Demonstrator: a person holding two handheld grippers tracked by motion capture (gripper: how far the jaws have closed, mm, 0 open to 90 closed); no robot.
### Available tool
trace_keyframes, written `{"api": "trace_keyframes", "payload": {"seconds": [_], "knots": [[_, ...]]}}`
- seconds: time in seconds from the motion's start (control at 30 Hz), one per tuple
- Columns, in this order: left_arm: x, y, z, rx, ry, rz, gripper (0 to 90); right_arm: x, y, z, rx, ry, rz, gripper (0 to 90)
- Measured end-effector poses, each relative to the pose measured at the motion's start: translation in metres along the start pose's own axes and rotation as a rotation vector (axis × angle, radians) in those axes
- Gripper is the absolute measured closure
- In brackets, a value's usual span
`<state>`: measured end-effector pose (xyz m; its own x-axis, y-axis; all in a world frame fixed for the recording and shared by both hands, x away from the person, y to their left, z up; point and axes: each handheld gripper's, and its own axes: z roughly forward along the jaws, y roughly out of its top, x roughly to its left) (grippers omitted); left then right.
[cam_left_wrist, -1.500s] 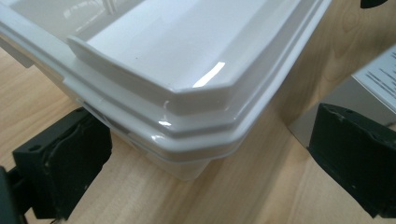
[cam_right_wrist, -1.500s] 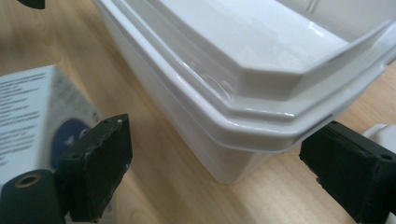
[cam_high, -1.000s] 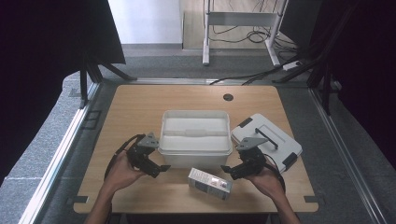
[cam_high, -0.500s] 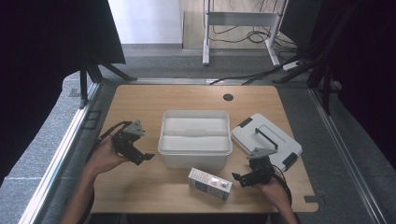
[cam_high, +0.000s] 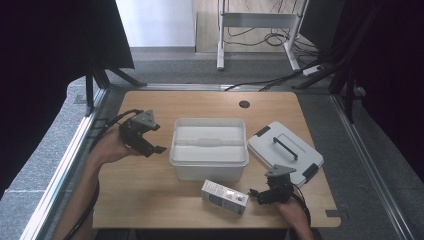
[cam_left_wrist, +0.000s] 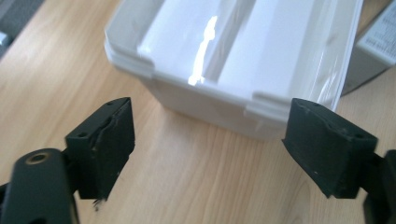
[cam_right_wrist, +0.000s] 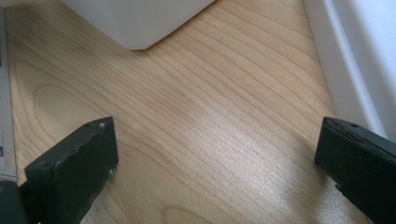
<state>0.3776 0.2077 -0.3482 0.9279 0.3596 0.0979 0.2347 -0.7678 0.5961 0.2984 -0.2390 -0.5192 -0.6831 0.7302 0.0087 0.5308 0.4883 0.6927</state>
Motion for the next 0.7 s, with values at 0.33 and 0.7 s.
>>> {"api": "trace_keyframes", "payload": {"seconds": [0.33,0.7], "knots": [[0.0,0.043,0.024,0.035,-0.047,0.089,29.5,0.0,0.0,0.0,-0.002,0.0,0.001,0.0],[-0.006,0.094,0.065,0.145,-0.121,0.186,49.9,0.0,0.0,0.0,-0.007,-0.009,0.003,0.2]]}}
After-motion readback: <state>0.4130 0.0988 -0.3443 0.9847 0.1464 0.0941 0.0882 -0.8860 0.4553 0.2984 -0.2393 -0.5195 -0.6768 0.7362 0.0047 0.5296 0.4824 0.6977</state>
